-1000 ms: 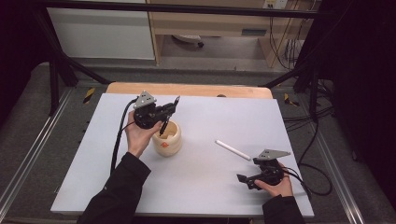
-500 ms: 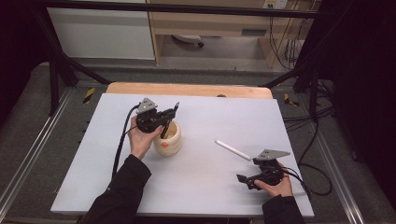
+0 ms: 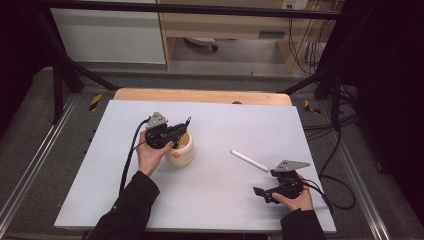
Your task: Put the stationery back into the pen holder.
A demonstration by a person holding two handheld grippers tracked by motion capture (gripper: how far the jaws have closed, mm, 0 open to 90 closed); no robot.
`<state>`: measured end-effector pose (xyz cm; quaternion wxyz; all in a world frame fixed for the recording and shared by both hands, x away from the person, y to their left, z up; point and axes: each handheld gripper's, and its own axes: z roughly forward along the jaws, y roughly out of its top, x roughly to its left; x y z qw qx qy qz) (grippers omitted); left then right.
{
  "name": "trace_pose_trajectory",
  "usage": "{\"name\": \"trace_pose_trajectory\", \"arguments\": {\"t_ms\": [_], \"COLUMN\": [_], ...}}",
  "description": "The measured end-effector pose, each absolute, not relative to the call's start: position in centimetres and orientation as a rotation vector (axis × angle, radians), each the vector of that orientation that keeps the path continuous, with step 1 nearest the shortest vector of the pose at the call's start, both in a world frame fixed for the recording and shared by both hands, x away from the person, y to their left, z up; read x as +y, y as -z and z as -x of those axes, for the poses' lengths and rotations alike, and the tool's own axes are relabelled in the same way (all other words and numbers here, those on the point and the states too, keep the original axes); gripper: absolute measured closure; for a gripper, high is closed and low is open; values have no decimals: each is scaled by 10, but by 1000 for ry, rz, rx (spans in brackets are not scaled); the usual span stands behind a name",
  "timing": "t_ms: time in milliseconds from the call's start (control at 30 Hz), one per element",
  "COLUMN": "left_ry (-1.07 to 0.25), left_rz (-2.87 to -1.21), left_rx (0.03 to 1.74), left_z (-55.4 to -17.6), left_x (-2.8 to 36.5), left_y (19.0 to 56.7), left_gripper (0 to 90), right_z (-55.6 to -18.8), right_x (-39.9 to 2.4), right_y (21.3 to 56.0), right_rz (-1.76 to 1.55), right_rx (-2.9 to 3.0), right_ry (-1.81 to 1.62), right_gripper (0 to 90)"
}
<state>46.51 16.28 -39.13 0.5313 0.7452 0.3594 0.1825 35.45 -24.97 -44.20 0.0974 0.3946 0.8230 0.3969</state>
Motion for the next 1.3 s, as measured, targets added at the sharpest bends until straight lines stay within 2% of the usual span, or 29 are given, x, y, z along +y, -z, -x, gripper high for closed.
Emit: {"name": "trace_pose_trajectory", "arguments": {"t_ms": [333, 533, 967, 1300], "left_ry": [-420, -397, -408, -399], "left_rz": [-1809, -1796, -1878, -1971], "left_rx": [851, 865, 890, 912], "left_z": [-462, -457, -435, -415], "left_x": [166, 176, 205, 229], "left_y": [388, 379, 364, 383], "left_gripper": [784, 717, 487, 320], "right_z": [-354, -354, -354, -355], "right_x": [-250, -250, -250, -250], "right_y": [442, 442, 441, 442], "right_rz": [-1166, -1166, -1168, -1170], "right_rx": [2436, 2435, 2431, 2432], "right_ry": [-1176, -1176, -1176, -1174], "right_gripper": [12, 12, 12, 12]}}
